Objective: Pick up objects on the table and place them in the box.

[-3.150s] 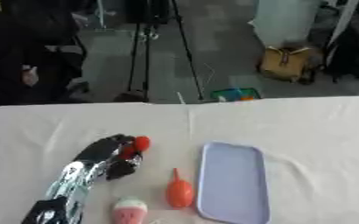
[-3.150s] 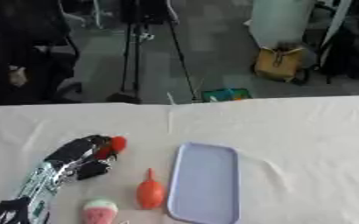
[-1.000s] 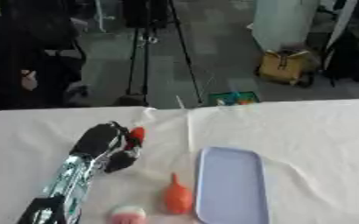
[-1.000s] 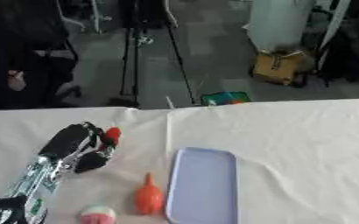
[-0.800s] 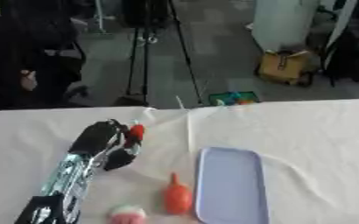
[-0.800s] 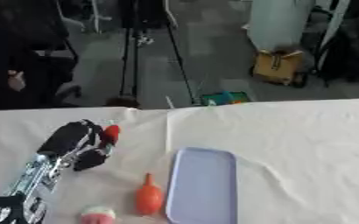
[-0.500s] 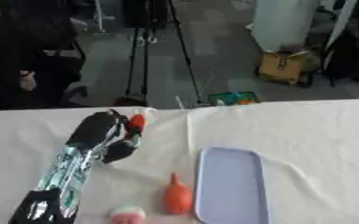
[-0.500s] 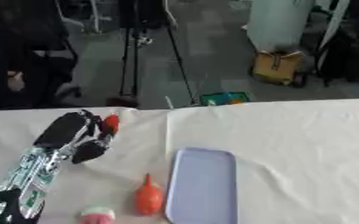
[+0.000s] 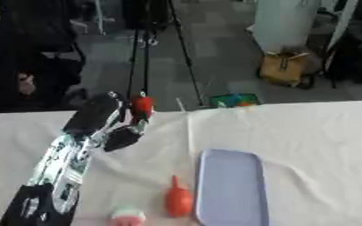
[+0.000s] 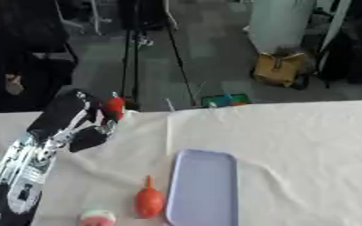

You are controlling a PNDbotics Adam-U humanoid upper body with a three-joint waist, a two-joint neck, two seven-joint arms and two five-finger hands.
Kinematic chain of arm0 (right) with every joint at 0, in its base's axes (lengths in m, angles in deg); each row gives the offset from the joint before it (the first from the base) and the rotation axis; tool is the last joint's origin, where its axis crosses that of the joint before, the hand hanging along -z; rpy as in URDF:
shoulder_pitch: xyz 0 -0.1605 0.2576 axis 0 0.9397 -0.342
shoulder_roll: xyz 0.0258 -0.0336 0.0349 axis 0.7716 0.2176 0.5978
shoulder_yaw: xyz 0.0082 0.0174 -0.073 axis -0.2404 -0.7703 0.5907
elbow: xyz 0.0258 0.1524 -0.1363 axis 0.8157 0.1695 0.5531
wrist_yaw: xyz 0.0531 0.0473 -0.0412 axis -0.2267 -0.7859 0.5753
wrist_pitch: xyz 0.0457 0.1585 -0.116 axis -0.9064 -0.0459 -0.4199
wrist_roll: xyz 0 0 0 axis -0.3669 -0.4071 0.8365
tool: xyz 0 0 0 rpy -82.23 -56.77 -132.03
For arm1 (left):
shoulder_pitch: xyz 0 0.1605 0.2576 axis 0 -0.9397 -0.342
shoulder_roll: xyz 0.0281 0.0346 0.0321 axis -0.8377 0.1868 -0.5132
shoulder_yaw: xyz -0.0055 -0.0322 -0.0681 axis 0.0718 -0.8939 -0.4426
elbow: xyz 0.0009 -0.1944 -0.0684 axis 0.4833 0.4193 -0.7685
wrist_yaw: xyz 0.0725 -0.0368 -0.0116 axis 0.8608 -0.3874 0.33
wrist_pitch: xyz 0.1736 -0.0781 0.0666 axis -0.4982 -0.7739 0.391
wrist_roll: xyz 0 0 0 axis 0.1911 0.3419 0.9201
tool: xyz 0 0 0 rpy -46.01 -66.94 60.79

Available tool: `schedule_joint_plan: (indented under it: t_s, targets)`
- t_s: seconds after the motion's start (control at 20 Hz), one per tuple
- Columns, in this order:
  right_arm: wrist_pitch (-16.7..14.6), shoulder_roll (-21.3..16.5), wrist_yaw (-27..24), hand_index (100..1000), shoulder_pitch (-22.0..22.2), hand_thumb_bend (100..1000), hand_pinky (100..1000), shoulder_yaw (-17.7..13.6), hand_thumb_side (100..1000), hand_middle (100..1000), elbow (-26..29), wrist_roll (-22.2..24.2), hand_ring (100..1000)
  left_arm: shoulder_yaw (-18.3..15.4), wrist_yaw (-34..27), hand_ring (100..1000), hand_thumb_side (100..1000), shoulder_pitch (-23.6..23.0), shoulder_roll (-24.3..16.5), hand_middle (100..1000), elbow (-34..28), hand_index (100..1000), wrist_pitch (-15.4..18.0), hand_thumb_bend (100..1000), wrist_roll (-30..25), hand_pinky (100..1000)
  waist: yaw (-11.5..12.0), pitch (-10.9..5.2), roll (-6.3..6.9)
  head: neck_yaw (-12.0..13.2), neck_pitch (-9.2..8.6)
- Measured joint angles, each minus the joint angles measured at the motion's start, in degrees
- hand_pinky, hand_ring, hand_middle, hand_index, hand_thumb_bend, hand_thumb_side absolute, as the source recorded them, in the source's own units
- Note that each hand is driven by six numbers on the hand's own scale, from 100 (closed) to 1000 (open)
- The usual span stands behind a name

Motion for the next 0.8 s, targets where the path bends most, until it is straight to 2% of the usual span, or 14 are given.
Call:
schedule_joint_plan:
  t_s: [0.3,0.8]
  targets:
    - [0.12,-0.01,0.0,719,-0.02,100,794,0.0,917,749,0.0,-0.07,842,3.34,-3.16,483,682,-1.42,1.16,346,-6.09,595,1.64,100,-1.96,475,-0.1,-0.01,0.25,-0.03,-0.05]
    - [0.43,-0.01,0.0,720,-0.39,100,802,0.02,914,749,0.0,0.1,845,10.07,-5.77,493,669,-2.68,1.68,347,-13.2,601,6.04,100,-0.91,483,-0.25,0.0,0.74,-0.02,-0.56]
